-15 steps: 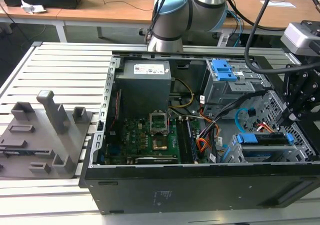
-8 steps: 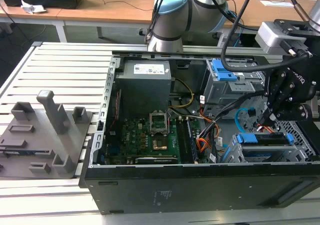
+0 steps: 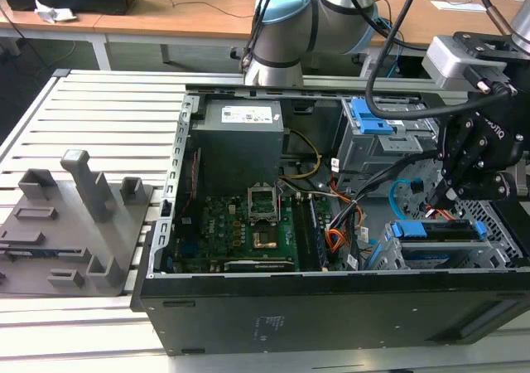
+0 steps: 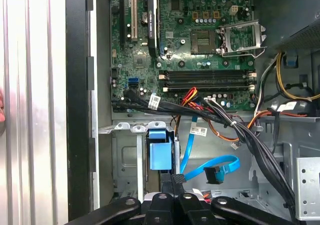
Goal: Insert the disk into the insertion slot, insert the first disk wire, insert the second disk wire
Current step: 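Insert the second disk wire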
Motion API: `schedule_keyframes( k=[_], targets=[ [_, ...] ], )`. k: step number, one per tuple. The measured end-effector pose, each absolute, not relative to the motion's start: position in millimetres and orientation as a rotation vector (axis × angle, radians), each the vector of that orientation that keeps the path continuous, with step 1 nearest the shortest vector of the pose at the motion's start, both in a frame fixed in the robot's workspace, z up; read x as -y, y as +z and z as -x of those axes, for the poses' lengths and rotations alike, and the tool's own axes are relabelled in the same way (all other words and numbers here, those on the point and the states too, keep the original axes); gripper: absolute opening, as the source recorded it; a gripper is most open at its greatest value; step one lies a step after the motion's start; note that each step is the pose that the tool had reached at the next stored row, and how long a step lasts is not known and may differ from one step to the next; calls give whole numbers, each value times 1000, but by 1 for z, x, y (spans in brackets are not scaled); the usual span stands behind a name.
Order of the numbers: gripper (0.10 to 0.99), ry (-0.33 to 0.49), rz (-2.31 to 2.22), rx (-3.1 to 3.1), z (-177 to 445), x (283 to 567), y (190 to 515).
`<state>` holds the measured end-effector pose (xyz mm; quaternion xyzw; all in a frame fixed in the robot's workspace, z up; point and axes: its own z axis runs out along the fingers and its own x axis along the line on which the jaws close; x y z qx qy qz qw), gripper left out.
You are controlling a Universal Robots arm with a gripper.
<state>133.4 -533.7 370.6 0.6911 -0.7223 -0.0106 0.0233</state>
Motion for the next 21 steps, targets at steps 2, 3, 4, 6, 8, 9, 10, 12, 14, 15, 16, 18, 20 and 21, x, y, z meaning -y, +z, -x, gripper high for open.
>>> schedule_keyframes(
  k=[2,3,4,6,8,9,10,12,14,15,16,18,20,21],
  targets=[
    [106,-33,-2140,2236,-133,534,371],
    [169,-33,-2140,2236,-133,534,371],
    [235,-33,-2140,2236,-133,534,371],
    [302,-33,-2140,2236,-133,534,371],
    [302,-32,-2140,2236,-133,530,371],
    [302,-33,-2140,2236,-133,523,371],
    [302,-33,-2140,2235,-133,516,371],
    [302,-32,-2143,2233,-133,504,371],
    [302,-31,-2168,2208,-133,500,370],
    [302,-31,-2192,2183,-133,500,370],
    [302,-29,-2217,2158,-133,499,370],
    [302,-28,-2241,2133,-132,498,369],
    [302,-28,-2247,2127,-127,490,368],
    [302,-26,-2262,2108,-123,490,367]
  ],
)
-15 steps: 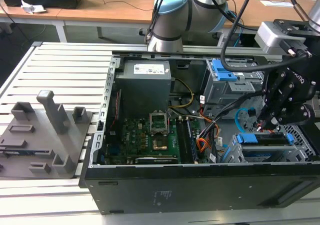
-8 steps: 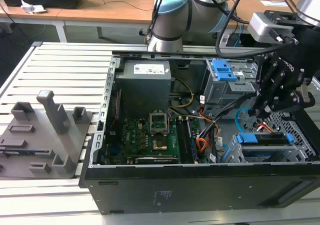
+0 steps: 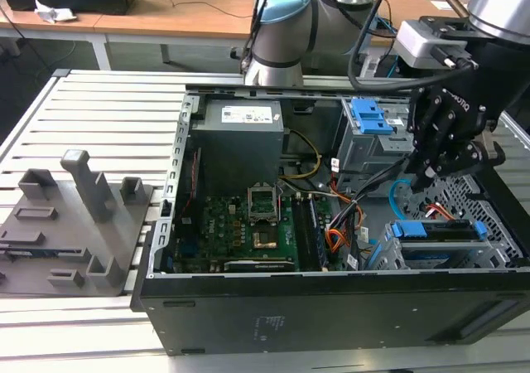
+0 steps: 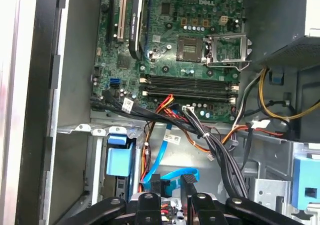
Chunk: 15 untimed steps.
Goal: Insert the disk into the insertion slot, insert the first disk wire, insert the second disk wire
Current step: 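Insert the second disk wire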
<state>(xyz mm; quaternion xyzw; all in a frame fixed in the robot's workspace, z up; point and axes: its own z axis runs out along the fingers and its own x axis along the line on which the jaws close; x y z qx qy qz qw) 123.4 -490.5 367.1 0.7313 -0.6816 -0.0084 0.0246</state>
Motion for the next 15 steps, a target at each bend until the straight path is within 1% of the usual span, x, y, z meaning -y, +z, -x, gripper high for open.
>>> schedule_keyframes(
  k=[6,7,8,15],
  targets=[
    [302,-16,-2309,2048,-122,491,357],
    [220,-16,-2309,2048,-122,491,357],
    [165,-16,-2309,2048,-122,491,357],
    [165,-17,-2309,2047,-126,491,357]
  ],
)
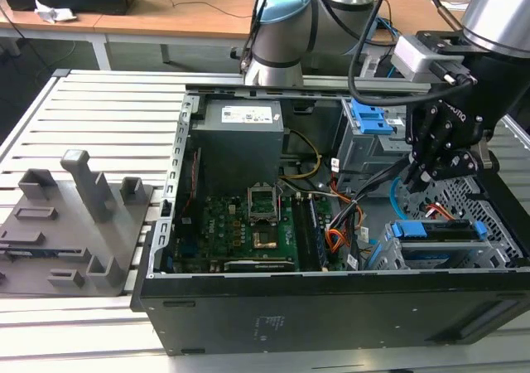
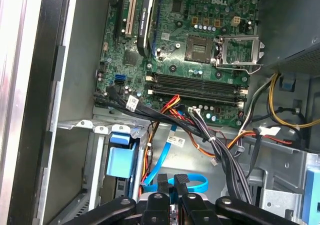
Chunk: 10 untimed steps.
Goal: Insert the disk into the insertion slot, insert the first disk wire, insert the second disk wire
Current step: 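Insert the second disk wire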
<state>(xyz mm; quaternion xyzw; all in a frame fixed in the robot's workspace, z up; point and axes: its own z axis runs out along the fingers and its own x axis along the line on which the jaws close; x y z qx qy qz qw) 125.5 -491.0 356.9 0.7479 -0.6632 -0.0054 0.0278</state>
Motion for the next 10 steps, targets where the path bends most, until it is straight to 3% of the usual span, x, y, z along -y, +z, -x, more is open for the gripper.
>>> schedule_keyframes(
  k=[10],
  targets=[
    [165,-20,-2240,2122,-130,491,355]
  ],
)
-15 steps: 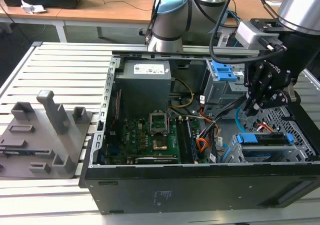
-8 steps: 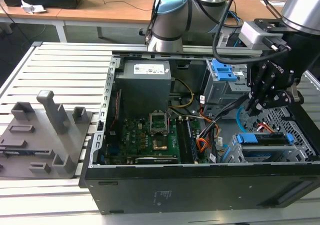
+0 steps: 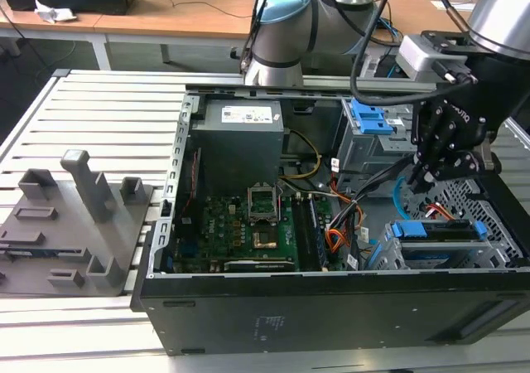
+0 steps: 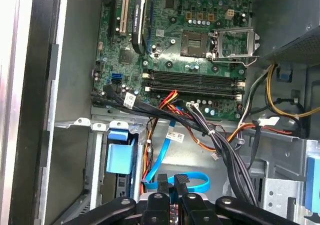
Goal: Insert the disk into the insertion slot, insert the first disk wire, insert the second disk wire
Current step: 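Insert the second disk wire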
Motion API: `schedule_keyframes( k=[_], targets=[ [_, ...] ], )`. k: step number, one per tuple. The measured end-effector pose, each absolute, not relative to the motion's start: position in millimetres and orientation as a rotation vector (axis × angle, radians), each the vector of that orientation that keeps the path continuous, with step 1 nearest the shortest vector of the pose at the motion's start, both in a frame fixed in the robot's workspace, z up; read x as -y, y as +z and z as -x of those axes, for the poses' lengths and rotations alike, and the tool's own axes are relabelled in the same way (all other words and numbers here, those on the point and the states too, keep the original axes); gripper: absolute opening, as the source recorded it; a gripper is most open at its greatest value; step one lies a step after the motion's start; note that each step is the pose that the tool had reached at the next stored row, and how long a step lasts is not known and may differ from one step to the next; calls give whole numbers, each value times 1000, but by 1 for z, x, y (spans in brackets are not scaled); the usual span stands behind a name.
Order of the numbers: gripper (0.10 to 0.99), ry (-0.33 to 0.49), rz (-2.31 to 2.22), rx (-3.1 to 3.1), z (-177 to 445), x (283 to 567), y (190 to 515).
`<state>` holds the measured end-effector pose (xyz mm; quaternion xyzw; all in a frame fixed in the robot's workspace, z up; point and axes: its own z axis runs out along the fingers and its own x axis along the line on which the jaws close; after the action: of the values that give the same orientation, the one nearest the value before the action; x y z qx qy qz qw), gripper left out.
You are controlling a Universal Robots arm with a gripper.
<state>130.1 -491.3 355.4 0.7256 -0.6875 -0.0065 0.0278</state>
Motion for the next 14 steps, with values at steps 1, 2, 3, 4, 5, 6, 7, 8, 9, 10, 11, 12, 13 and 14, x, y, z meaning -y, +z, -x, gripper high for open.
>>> schedule_keyframes(
  k=[1,2,3,4,5,6,7,8,9,10,11,12,13,14],
  targets=[
    [165,-22,-2209,2155,-130,491,355],
    [165,-23,-2183,2182,-130,491,355],
    [165,-24,-2141,2223,-130,491,355],
    [165,-27,-2131,2235,-130,491,355],
    [165,-43,-2137,2243,-130,492,355],
    [165,-56,-2142,2249,-130,493,355],
    [165,-60,-2143,2250,-130,496,355],
    [165,-65,-2145,2252,-130,500,355],
    [165,-71,-2148,2255,-130,505,354],
    [165,-74,-2149,2256,-130,510,355],
    [165,-74,-2149,2256,-130,513,354],
    [165,-74,-2149,2256,-130,515,354],
    [165,-74,-2149,2256,-130,517,354],
    [165,-74,-2149,2256,-130,519,354]
  ],
)
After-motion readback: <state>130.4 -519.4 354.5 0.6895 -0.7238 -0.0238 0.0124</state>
